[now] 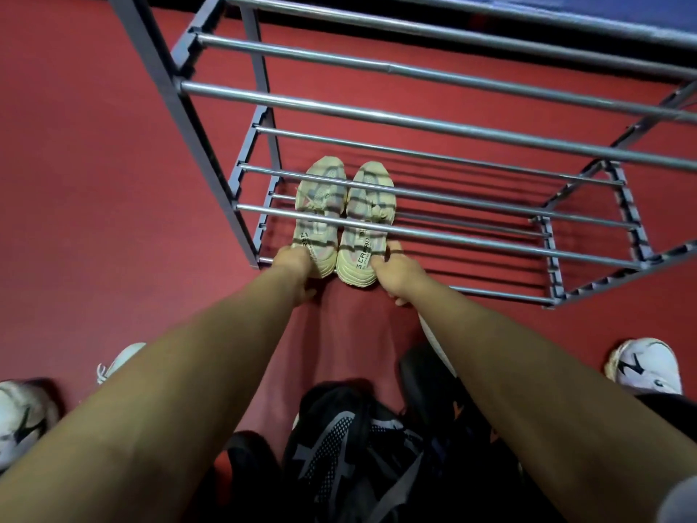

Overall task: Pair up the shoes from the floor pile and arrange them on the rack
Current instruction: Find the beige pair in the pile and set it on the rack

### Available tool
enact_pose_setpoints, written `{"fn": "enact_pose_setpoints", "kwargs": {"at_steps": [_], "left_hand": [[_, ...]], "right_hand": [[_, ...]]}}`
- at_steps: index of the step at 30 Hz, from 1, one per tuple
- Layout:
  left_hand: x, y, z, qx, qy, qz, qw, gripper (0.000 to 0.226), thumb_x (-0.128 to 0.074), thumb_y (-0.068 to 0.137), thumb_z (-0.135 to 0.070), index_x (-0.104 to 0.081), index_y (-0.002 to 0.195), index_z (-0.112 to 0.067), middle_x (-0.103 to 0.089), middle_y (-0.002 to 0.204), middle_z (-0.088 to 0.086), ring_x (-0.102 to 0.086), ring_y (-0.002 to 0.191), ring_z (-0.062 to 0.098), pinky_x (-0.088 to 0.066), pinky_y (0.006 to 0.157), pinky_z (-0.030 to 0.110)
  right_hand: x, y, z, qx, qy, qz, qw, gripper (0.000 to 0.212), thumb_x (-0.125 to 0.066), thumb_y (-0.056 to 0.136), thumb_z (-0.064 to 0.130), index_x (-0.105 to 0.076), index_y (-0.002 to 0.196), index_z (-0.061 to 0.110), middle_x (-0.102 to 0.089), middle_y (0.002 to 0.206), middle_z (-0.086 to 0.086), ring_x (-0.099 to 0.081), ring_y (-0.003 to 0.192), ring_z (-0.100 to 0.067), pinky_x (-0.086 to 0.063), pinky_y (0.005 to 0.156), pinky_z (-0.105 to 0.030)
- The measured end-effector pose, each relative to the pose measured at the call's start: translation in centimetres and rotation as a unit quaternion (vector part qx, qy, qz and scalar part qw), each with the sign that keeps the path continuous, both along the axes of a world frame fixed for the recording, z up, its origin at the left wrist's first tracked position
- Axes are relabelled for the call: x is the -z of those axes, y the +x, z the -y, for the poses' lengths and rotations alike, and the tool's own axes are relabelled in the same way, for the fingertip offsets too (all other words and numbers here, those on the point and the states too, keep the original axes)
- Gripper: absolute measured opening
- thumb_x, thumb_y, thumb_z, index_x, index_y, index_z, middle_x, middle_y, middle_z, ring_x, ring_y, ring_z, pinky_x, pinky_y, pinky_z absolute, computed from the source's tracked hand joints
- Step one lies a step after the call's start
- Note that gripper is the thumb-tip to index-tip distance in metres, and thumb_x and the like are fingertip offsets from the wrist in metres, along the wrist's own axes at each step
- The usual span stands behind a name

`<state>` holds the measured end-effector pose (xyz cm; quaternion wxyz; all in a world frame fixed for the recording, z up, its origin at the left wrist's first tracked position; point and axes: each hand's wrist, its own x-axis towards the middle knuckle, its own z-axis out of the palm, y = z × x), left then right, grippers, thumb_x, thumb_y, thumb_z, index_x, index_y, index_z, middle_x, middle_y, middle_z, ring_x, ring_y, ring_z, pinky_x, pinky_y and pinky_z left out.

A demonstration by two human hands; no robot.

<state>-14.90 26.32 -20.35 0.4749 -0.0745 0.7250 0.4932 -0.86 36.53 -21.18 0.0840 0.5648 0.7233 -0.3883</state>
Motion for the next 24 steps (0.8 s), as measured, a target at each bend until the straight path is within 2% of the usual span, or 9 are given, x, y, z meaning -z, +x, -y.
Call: {"fn": "enact_pose_setpoints", "kwargs": {"at_steps": [3, 7, 10, 13, 15, 16, 18, 20, 24], "left_hand": [[1.2, 0.3, 0.9, -0.064, 0.052, 0.028, 0.996, 0.033, -0.044, 0.097, -0.018, -0.051, 0.129, -0.020, -0.063, 0.108, 0.007, -0.059, 0.083, 0.021, -0.055, 0.065, 0.035], [1.3, 0.8, 2.0, -0.067, 0.069, 0.031, 0.995, 0.037, -0.045, 0.097, -0.021, -0.046, 0.134, -0.022, -0.063, 0.121, 0.010, -0.061, 0.092, 0.024, -0.055, 0.063, 0.033], [1.0, 1.3, 3.2, -0.053, 0.064, 0.033, 0.996, 0.034, -0.044, 0.098, -0.021, -0.047, 0.132, -0.018, -0.064, 0.117, 0.011, -0.062, 0.091, 0.024, -0.055, 0.062, 0.033], [0.2, 1.5, 4.5, -0.046, 0.062, 0.035, 0.996, 0.041, -0.046, 0.099, -0.035, -0.047, 0.135, -0.016, -0.065, 0.111, 0.009, -0.064, 0.090, 0.024, -0.058, 0.067, 0.036], [-0.3, 1.7, 5.5, -0.047, 0.039, 0.019, 0.998, 0.055, -0.049, 0.095, -0.047, -0.040, 0.142, -0.019, -0.064, 0.117, 0.009, -0.064, 0.093, 0.025, -0.058, 0.077, 0.038], [-0.7, 2.1, 6.1, -0.043, 0.026, 0.006, 0.999, 0.058, -0.050, 0.093, -0.051, -0.041, 0.141, -0.020, -0.065, 0.119, 0.010, -0.064, 0.088, 0.025, -0.058, 0.077, 0.037], [-2.1, 3.2, 7.3, -0.019, 0.003, -0.026, 0.999, 0.045, -0.050, 0.095, -0.046, -0.052, 0.123, -0.011, -0.066, 0.103, 0.013, -0.061, 0.071, 0.022, -0.055, 0.067, 0.034], [-4.3, 5.0, 8.6, 0.005, -0.004, -0.037, 0.999, 0.025, -0.050, 0.098, -0.035, -0.055, 0.099, -0.011, -0.057, 0.079, 0.008, -0.052, 0.061, 0.021, -0.050, 0.062, 0.032], [-8.3, 9.1, 11.0, 0.039, 0.026, -0.019, 0.999, 0.011, -0.047, 0.099, -0.025, -0.053, 0.105, -0.017, -0.052, 0.076, 0.001, -0.050, 0.062, 0.017, -0.047, 0.054, 0.026]], "right_hand": [[0.6, 0.2, -0.1, 0.007, -0.022, -0.017, 1.000, 0.046, -0.038, 0.084, 0.051, -0.038, 0.126, 0.029, -0.069, 0.089, -0.013, -0.072, 0.069, -0.031, -0.063, 0.063, -0.047], [0.8, 0.6, 0.5, 0.009, -0.020, -0.010, 1.000, 0.043, -0.038, 0.086, 0.052, -0.042, 0.125, 0.035, -0.069, 0.093, -0.012, -0.071, 0.069, -0.029, -0.063, 0.065, -0.041], [0.5, 1.1, 1.5, 0.007, -0.025, -0.008, 1.000, 0.048, -0.040, 0.089, 0.051, -0.040, 0.133, 0.032, -0.069, 0.102, -0.012, -0.070, 0.074, -0.029, -0.063, 0.069, -0.043], [-0.1, 1.8, 2.6, -0.027, -0.025, -0.015, 0.999, 0.063, -0.034, 0.093, 0.059, -0.027, 0.149, 0.030, -0.058, 0.129, -0.008, -0.064, 0.094, -0.031, -0.059, 0.077, -0.041], [-1.0, 2.5, 3.8, -0.022, -0.009, -0.029, 0.999, 0.073, -0.034, 0.092, 0.064, -0.023, 0.153, 0.024, -0.047, 0.143, -0.010, -0.056, 0.117, -0.036, -0.052, 0.093, -0.045], [-1.6, 3.1, 4.6, -0.023, 0.010, -0.039, 0.999, 0.072, -0.036, 0.093, 0.061, -0.026, 0.152, 0.020, -0.045, 0.145, -0.014, -0.051, 0.125, -0.036, -0.046, 0.101, -0.045], [-2.8, 4.8, 6.5, -0.049, 0.043, -0.046, 0.997, 0.063, -0.041, 0.097, 0.051, -0.033, 0.149, 0.016, -0.045, 0.146, -0.016, -0.047, 0.130, -0.034, -0.041, 0.106, -0.042], [-4.4, 7.0, 8.4, -0.092, 0.054, -0.026, 0.994, 0.058, -0.047, 0.097, 0.042, -0.036, 0.147, 0.013, -0.044, 0.147, -0.015, -0.046, 0.132, -0.032, -0.040, 0.107, -0.041], [-7.5, 11.4, 12.1, -0.109, 0.086, -0.019, 0.990, 0.051, -0.052, 0.096, 0.033, -0.042, 0.143, 0.013, -0.049, 0.142, -0.013, -0.050, 0.128, -0.030, -0.042, 0.105, -0.039]]}}
